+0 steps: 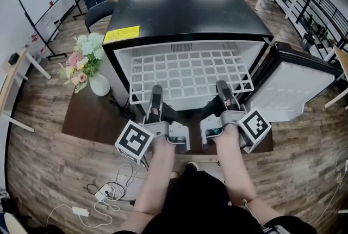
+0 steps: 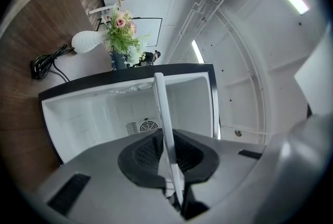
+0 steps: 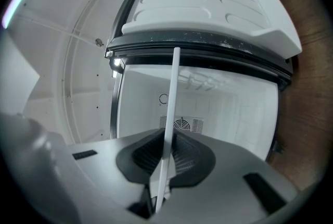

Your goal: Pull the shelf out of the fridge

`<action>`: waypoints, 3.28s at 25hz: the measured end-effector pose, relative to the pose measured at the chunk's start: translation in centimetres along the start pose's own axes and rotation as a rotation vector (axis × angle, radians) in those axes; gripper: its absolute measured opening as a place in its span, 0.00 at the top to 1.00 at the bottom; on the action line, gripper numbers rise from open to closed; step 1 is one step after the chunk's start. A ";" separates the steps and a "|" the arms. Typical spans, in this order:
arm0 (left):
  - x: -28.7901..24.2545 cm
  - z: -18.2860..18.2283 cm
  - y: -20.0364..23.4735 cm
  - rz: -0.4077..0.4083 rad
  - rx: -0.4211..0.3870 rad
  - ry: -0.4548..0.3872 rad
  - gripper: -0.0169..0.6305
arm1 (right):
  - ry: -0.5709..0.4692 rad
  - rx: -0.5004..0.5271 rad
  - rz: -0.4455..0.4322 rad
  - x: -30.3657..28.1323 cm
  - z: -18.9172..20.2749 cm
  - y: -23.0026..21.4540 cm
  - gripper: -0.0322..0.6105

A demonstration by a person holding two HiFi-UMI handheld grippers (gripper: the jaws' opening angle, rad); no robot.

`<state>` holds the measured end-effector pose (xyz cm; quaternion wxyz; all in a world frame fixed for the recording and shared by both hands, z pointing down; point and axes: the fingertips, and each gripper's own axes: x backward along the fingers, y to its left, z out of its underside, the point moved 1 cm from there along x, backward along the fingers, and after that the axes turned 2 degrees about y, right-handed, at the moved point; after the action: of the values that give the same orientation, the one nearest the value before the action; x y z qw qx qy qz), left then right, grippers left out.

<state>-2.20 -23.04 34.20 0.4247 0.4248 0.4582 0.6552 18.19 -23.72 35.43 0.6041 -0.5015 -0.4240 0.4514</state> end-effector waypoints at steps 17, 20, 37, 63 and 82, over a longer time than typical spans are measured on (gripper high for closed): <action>0.9 0.3 -0.2 0.001 0.000 0.005 0.92 | -0.007 -0.008 0.001 1.0 0.2 0.0 0.93; 1.1 0.3 0.0 -0.012 -0.008 0.010 0.92 | -0.009 -0.012 0.001 1.2 0.3 0.1 0.93; 1.6 0.6 -0.3 -0.005 0.002 0.016 0.92 | -0.012 -0.015 0.005 1.8 0.4 0.1 0.93; 4.2 0.6 -0.4 0.092 -0.202 0.139 0.77 | -0.002 0.153 -0.108 5.4 0.7 -0.1 0.82; 7.5 4.3 1.6 0.077 -0.675 0.409 0.77 | 0.095 0.511 -0.034 8.6 3.3 -0.8 0.87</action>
<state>-0.54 -15.26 37.95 0.4155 0.1387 0.2760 0.8556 17.14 -14.73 37.21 0.7380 -0.3460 -0.2757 0.5095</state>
